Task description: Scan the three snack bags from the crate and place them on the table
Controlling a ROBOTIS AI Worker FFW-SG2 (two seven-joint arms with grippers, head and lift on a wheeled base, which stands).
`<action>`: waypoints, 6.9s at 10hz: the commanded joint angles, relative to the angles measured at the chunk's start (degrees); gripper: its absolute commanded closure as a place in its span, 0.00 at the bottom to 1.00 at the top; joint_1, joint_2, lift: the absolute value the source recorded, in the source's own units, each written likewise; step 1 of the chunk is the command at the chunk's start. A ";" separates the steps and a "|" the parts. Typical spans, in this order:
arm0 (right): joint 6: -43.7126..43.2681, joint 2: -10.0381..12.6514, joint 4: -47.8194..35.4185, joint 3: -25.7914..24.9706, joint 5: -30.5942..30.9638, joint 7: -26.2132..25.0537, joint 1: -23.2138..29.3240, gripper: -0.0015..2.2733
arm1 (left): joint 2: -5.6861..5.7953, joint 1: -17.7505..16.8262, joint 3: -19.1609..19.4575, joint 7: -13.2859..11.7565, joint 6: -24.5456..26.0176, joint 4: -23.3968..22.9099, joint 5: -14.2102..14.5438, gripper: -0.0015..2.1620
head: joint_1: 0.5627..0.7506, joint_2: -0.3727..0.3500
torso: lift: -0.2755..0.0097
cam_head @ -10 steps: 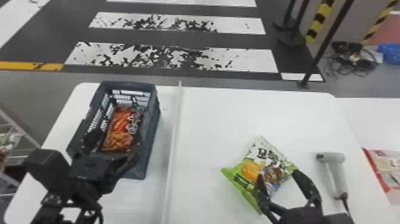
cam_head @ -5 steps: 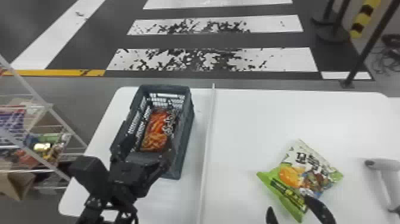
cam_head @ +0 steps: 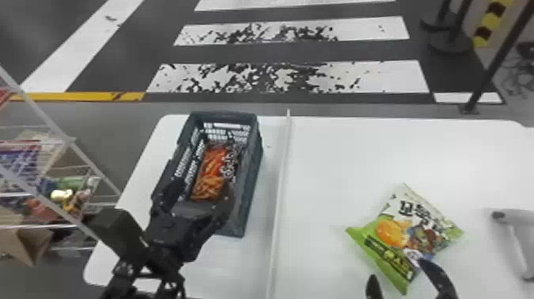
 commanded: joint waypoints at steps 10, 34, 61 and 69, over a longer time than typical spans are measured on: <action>11.43 0.44 4.32 5.69 7.24 -6.50 -7.41 0.97 | 0.41 -1.92 -0.68 -3.28 0.00 4.01 2.27 0.03 | 0.70 0.65 | 0.84; 1.59 12.66 -8.51 -26.75 -66.42 10.99 7.10 0.00 | 1.91 -3.41 -6.30 -0.64 -8.61 7.00 -3.09 0.03 | 0.70 0.28 | 0.84; 6.16 3.26 16.10 -28.24 -31.26 24.00 -17.51 0.98 | 1.55 -0.86 -9.20 6.22 -15.47 4.98 -4.59 0.03 | 0.70 0.21 | 0.84; -2.10 5.72 9.16 -27.80 -37.41 25.58 -5.39 0.98 | 1.38 -0.25 -11.23 10.96 -20.92 6.39 -4.76 0.03 | 0.70 0.23 | 0.84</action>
